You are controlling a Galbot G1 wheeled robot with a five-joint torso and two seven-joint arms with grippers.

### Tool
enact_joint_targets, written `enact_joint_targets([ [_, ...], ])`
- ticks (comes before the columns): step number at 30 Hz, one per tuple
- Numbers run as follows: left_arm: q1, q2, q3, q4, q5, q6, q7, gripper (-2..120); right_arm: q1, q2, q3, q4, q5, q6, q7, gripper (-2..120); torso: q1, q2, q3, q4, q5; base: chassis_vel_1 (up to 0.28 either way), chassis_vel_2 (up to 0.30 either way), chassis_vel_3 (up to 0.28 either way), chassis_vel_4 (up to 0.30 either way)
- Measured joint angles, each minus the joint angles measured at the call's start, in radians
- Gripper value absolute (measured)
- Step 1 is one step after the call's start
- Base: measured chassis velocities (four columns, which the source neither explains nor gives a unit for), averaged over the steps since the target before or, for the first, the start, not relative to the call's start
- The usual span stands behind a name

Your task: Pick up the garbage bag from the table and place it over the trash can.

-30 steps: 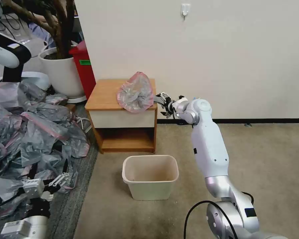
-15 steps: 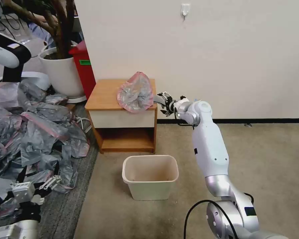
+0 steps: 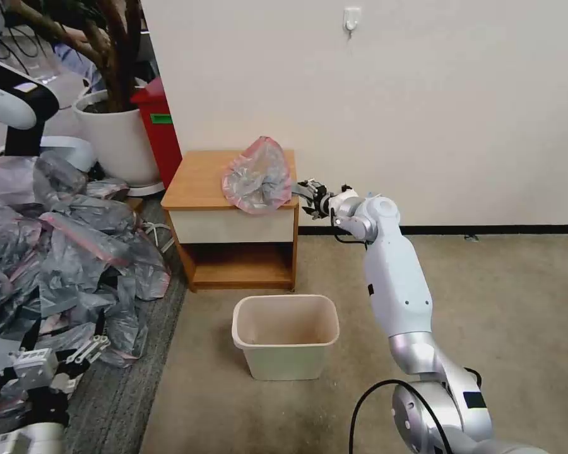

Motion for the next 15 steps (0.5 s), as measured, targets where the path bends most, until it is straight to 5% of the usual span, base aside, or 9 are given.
enact_joint_targets([
  [15,-0.001,0.001,-0.002,0.008,0.008,-0.008,0.0,100,-0.008,0.0,-0.023,-0.025,-0.103,0.051,-0.086,14,0.0,0.0,0.0,0.0,0.0,0.0,0.0,0.0,0.0],
])
